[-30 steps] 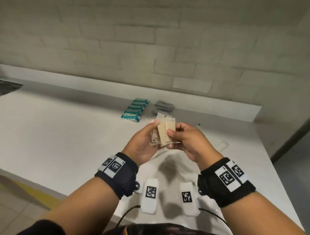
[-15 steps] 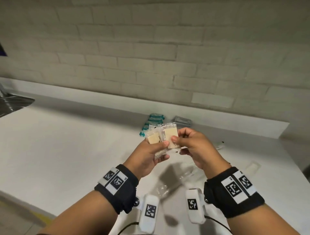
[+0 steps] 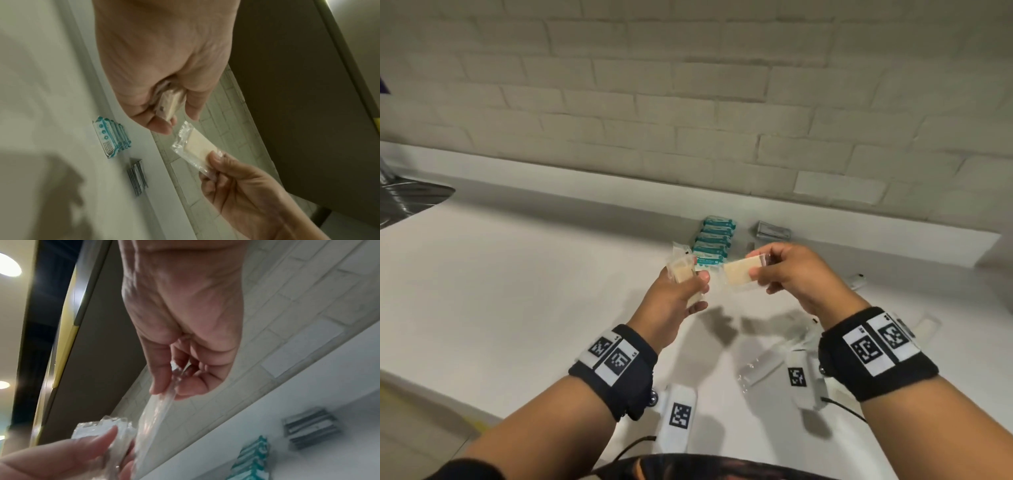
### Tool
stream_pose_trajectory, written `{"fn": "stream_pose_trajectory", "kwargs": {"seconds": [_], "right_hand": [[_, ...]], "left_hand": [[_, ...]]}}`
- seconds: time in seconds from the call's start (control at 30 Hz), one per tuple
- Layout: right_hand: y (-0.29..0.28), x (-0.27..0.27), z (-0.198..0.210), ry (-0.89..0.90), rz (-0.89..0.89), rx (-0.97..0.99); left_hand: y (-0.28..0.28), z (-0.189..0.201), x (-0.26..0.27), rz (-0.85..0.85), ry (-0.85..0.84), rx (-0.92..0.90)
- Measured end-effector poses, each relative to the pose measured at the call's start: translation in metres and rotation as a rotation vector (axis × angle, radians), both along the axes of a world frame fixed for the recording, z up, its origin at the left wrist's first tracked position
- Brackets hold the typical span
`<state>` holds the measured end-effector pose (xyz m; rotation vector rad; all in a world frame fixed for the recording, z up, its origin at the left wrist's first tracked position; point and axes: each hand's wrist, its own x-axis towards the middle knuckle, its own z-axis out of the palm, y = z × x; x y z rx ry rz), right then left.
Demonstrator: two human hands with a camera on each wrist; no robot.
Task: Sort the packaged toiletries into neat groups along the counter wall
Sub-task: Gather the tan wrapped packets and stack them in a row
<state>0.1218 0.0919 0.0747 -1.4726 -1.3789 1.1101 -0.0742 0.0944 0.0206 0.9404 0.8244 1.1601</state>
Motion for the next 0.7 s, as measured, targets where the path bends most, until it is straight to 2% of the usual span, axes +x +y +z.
{"fn": "stream_pose_trajectory", "kwargs": {"seconds": [0.1,0.23,0.27,0.37,0.47,0.53,0.63,0.7], "right_hand": [[0.002,-0.017,0.002,-0.071,0.113,-0.022],[0.015,-0.030,-0.002,-0.309,0.003,-0.034],[0.017,-0.029,-0.003,-0.327,-0.009,-0.040],[0.020,-0.023,-0.003,-0.208,0.075,-0.051],[0.032,-0.015,-0.009,-0.520,0.049,-0.026],[0.039,-0.016,-0.016,-0.664,0.086,-0.043],[0.039,-0.035,-0.030,-0.880,0.297,-0.114],[0.037,-0.056,-0.045,-1.011,0.466,-0.142]], "left_hand": [[-0.003,-0.002,-0.003,-0.057,0.113,0.019],[0.000,-0.006,-0.009,-0.045,0.102,-0.005],[0.002,-0.006,-0.012,-0.041,0.075,-0.020],[0.007,-0.005,-0.026,-0.051,-0.047,-0.085],[0.013,-0.007,-0.041,-0.072,-0.230,-0.209],[0.015,-0.009,-0.048,-0.091,-0.259,-0.238],[0.017,-0.013,-0.055,-0.098,-0.182,-0.189],[0.019,-0.017,-0.057,-0.044,-0.158,-0.176]]}}
